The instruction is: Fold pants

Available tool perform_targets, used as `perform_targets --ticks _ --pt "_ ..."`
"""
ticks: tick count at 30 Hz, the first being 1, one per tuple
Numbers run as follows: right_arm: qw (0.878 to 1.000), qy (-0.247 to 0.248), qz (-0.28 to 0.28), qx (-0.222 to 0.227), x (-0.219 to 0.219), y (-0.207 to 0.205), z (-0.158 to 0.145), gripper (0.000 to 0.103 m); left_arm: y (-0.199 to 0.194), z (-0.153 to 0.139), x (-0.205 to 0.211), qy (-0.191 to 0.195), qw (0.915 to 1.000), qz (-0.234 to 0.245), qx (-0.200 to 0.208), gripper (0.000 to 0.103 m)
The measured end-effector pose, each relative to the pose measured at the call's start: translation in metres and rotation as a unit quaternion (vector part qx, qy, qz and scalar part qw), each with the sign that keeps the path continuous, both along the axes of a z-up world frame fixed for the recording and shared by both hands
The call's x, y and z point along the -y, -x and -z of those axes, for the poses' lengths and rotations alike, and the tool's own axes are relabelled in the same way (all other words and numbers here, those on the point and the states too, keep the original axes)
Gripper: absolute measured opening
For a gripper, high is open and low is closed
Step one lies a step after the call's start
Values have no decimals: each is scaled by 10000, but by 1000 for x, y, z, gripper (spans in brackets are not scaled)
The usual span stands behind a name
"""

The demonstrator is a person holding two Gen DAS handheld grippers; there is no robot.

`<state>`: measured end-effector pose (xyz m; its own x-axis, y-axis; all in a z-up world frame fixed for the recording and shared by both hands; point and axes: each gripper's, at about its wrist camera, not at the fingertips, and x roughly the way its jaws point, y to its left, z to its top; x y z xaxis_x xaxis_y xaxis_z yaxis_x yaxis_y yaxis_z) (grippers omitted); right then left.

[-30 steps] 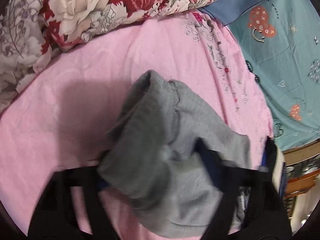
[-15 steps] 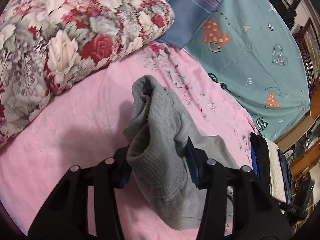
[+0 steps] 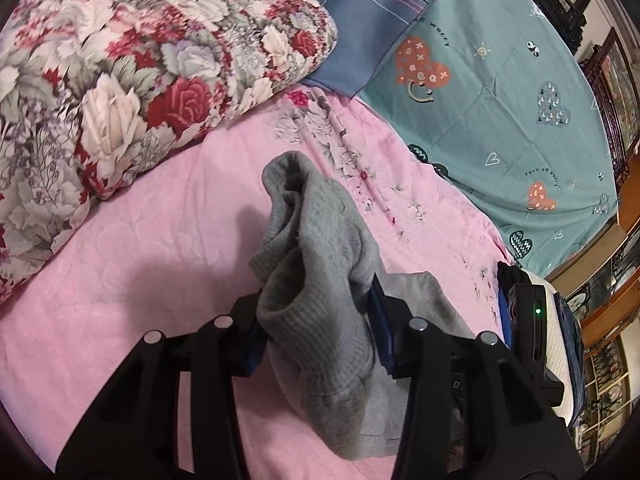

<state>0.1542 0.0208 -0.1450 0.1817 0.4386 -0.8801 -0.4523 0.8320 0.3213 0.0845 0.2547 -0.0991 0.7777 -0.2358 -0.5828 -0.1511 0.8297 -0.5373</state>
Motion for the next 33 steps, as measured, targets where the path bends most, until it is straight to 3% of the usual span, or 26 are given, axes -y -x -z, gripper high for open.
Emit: perform_targets --ticks 3,6,9,12,14,16,19,22,26,31,33 --pt "9989 -388 104 -223 23 5 -23 20 3 -20 15 -81 9997 161 191 43" --pt "9951 -833 452 268 74 16 -70 20 8 -48 50 -353 9971 496 461 41" --pt "9852 -1105 1100 714 154 39 -101 23 11 -70 100 -563 9911 1019 638 36" --pt "9720 -1315 1765 825 229 63 -106 23 10 -83 164 -649 9798 1765 682 24" --pt "9587 -1363 2332 897 285 85 -102 23 6 -81 215 -839 9681 2286 590 24" --pt "9458 -1455 2775 854 328 107 -90 23 2 -68 258 -1164 9581 2582 416 24" --pt "9295 -1577 3256 715 380 138 -70 23 -8 -35 312 -1182 9463 3005 -161 23" --pt "9220 -1688 3437 567 406 156 -53 23 5 -34 344 -1460 9378 3150 -22 21" --pt "9165 -1861 3517 416 417 162 -37 23 9 -40 356 -1646 9361 3109 42 20" --pt "9273 -1979 3171 173 393 148 -23 24 -19 7 362 -1385 9269 3425 -663 25" --pt "9327 -1943 3036 81 384 144 -21 37 -17 8 360 -1290 9280 3441 -618 27"
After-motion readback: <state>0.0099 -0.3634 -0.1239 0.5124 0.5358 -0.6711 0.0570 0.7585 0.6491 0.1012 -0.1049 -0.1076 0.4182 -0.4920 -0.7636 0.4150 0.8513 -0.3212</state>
